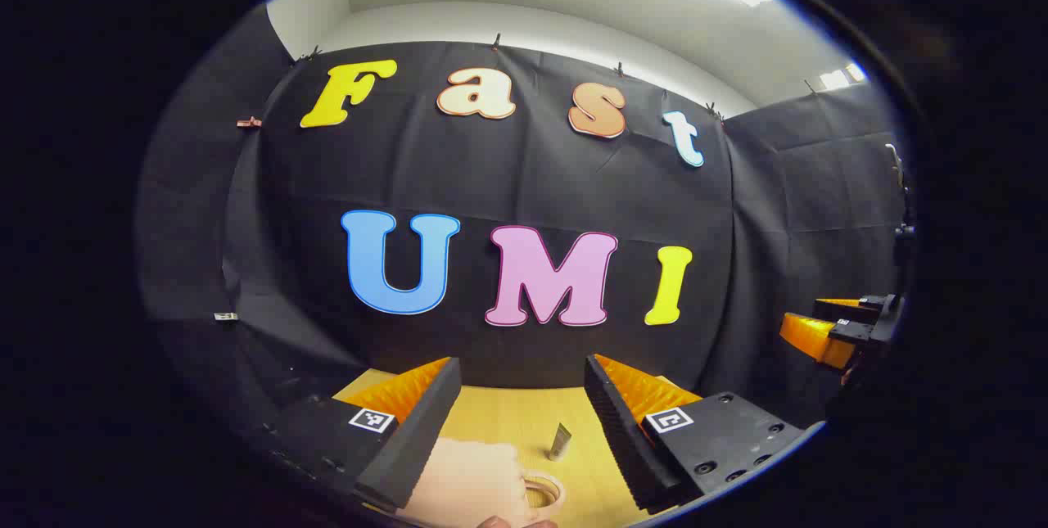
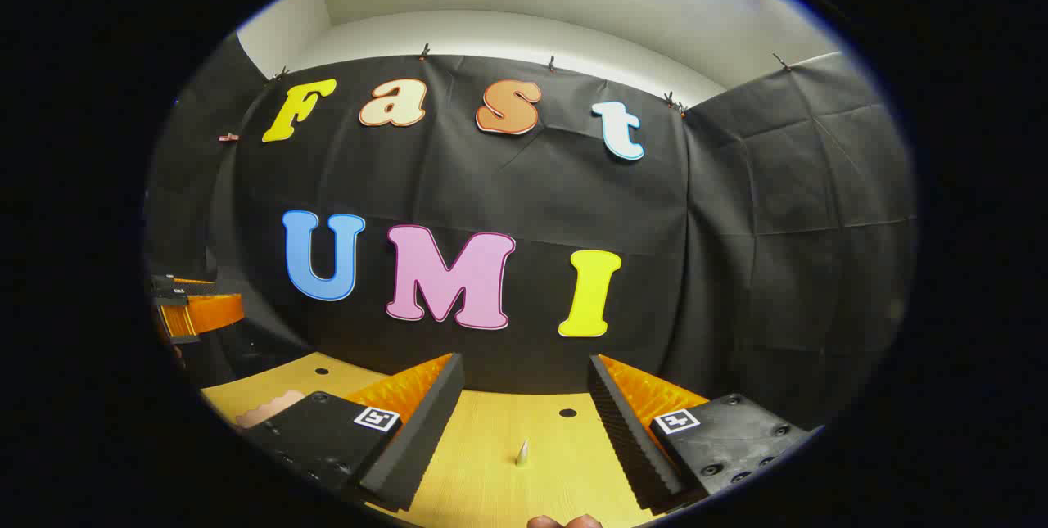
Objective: First open the suitcase, pack the skin care products into it, and then close the suitcase.
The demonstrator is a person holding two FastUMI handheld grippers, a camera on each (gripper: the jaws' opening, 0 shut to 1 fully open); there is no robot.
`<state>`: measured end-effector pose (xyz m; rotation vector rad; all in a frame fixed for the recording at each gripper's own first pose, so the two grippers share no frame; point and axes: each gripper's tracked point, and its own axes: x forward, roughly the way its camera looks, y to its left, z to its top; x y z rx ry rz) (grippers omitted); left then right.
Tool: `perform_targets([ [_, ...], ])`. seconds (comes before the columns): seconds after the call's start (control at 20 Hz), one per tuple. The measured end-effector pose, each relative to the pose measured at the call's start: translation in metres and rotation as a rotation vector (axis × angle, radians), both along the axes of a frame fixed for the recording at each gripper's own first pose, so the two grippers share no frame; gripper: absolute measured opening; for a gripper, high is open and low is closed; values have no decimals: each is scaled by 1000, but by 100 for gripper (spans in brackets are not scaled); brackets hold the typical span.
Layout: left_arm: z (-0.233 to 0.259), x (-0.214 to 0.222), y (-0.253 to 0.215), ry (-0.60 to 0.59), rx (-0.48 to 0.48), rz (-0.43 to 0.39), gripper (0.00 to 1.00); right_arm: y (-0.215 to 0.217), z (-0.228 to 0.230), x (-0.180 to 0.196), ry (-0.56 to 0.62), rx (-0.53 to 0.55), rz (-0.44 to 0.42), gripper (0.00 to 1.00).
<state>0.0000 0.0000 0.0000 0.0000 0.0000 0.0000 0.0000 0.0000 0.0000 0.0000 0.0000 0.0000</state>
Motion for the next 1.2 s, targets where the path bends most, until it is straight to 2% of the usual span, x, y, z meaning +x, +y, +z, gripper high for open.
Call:
perform_targets([
  [0.5,3,2,5,-7,34,-5,95,3,2,1,-13,-32,-18,96],
  [0.9,-12,3,14,37,17,-8,95,6,-2,5,-13,-38,-20,96],
  [1.05,-34,11,16,107,23,16,99,3,-11,11,-1,-23,-21,96],
  [1.1,-45,14,11,140,18,7,96,2,-13,13,3,-15,-22,96],
  [1.2,-64,17,-2,197,0,-24,95,-3,-21,19,11,-4,-18,96],
])
